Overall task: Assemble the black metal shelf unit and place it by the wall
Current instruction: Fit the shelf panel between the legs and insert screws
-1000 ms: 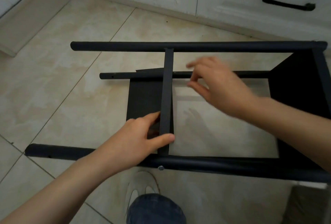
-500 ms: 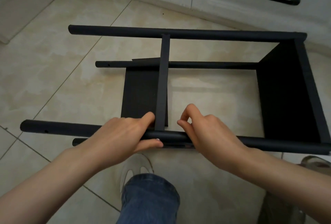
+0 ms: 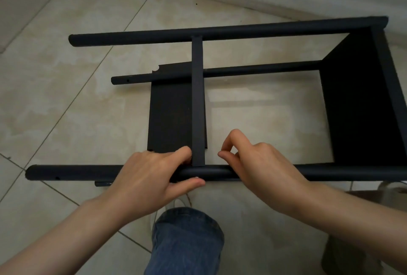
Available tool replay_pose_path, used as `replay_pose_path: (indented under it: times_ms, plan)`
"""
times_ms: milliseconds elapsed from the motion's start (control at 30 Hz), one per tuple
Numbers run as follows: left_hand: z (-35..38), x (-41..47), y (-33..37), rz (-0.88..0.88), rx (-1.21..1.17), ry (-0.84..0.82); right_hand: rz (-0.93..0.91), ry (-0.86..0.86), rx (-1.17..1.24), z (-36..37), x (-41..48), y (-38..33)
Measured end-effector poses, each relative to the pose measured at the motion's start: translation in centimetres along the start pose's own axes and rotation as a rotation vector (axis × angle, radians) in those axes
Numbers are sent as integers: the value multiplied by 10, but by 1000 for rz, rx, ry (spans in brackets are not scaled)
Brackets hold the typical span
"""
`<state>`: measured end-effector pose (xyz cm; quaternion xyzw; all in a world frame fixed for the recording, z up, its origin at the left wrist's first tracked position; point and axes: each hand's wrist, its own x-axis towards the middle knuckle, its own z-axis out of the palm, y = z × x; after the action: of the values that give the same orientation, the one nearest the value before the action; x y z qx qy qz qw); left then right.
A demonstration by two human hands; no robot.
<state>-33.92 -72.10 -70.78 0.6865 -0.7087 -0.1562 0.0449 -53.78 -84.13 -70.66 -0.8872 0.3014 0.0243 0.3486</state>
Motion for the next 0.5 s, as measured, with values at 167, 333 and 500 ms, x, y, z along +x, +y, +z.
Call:
replay_pose_path:
  times_ms: [167, 333, 500]
  plan:
    - [-2, 3, -1, -61, -178, 32, 26, -5, 52, 0, 1, 5]
    - [-6, 13, -9, 101, -6, 87, 37, -28, 150, -2, 1, 11]
    - [-8, 25, -17, 222, 60, -49, 126, -120, 311, -8, 16, 18]
